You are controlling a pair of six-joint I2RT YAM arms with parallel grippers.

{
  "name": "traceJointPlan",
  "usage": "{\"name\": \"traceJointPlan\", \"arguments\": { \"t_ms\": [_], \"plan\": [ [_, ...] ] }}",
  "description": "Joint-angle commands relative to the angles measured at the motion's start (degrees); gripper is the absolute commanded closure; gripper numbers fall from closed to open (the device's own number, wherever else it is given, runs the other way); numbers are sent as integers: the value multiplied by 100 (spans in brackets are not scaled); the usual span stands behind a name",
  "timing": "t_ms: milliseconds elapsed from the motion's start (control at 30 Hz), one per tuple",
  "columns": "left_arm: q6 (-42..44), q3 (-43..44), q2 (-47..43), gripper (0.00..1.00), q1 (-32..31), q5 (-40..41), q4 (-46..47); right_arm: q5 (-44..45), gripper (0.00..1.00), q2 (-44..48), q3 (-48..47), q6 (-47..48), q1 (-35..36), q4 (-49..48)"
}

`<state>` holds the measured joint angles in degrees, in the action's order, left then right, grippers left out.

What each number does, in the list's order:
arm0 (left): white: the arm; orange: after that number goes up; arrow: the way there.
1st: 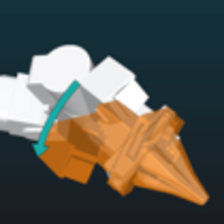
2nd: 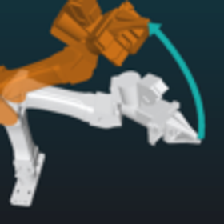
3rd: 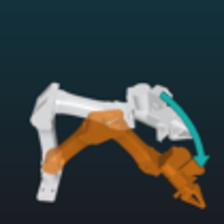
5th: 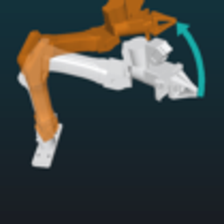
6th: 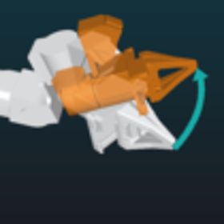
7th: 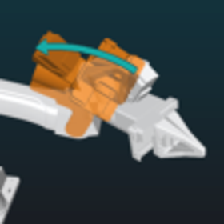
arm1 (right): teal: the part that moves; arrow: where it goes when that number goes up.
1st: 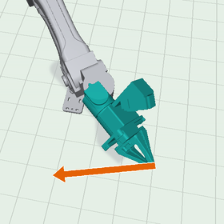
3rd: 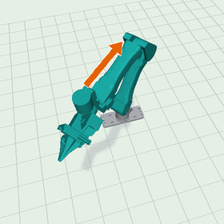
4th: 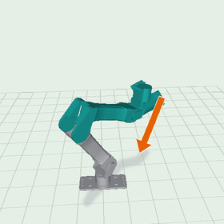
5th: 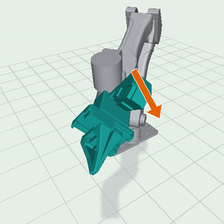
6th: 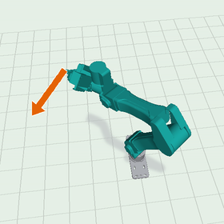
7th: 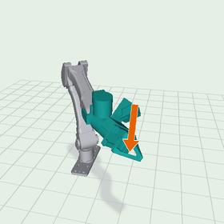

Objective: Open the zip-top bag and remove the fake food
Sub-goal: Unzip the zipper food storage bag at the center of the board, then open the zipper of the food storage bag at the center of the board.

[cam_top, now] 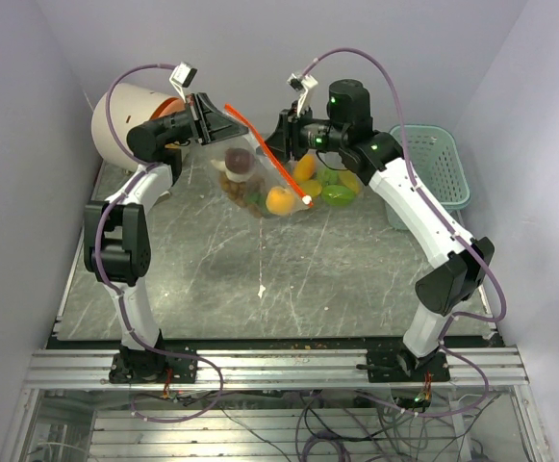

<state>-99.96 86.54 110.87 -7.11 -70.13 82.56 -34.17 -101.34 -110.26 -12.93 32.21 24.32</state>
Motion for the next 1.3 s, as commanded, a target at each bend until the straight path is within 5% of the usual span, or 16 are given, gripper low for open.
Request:
{"name": "traceJointPlan", "arguments": {
  "t_ms": [0,367,633,800,1067,1267],
  "plan": [
    [-146,196,118,93,26,79,1622,75,63,158,-162,118,5,120],
    [-76,119,-65,93,8,67,1626,-51,68,-71,26,31,62,-52],
    [-77,119,-57,93,-23,80,1631,-6,100,-272,80,-66,119,-197],
    [-39,-42,3,93,-120,-31,1631,370,100,-199,451,-102,10,-139],
    [30,-708,360,60,-129,304,1622,644,100,67,1331,-303,-153,-485],
    [22,-1123,715,12,-132,584,1607,956,100,147,1941,-395,-200,-644]
  ]
}}
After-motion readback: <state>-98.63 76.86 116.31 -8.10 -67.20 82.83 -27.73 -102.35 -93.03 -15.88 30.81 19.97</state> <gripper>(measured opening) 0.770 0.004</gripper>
